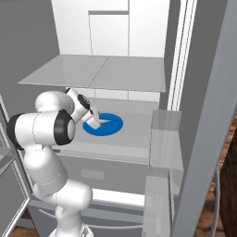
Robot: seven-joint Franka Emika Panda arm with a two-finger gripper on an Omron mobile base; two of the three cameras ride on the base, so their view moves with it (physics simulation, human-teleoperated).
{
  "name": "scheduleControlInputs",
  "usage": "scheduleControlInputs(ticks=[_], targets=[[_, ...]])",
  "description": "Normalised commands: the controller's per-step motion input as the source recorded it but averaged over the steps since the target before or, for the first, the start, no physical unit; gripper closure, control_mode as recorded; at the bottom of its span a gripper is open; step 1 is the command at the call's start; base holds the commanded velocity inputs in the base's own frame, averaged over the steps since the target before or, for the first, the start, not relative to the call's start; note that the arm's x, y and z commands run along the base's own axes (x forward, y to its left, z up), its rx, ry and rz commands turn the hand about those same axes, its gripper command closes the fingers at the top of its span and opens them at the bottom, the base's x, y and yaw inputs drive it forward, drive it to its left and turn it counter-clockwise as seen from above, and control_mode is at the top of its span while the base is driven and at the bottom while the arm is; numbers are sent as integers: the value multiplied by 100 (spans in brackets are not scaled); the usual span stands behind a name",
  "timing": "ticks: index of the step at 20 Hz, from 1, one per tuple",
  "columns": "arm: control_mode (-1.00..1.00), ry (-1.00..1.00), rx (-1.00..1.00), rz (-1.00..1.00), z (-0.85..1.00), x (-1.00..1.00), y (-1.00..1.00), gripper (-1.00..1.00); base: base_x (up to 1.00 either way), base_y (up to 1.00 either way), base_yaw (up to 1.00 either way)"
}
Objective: Retrieve the fish from the fridge and place it on the saucepan with marinade on the stove.
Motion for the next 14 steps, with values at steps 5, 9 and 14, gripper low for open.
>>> scheduleControlInputs(ticks=[5,9,14], targets=[[-100,0,0,0,-2,0,0,-100,0,0,0],[-100,0,0,0,0,4,0,-100,0,0,0],[-100,0,0,0,-1,9,0,-100,0,0,0]])
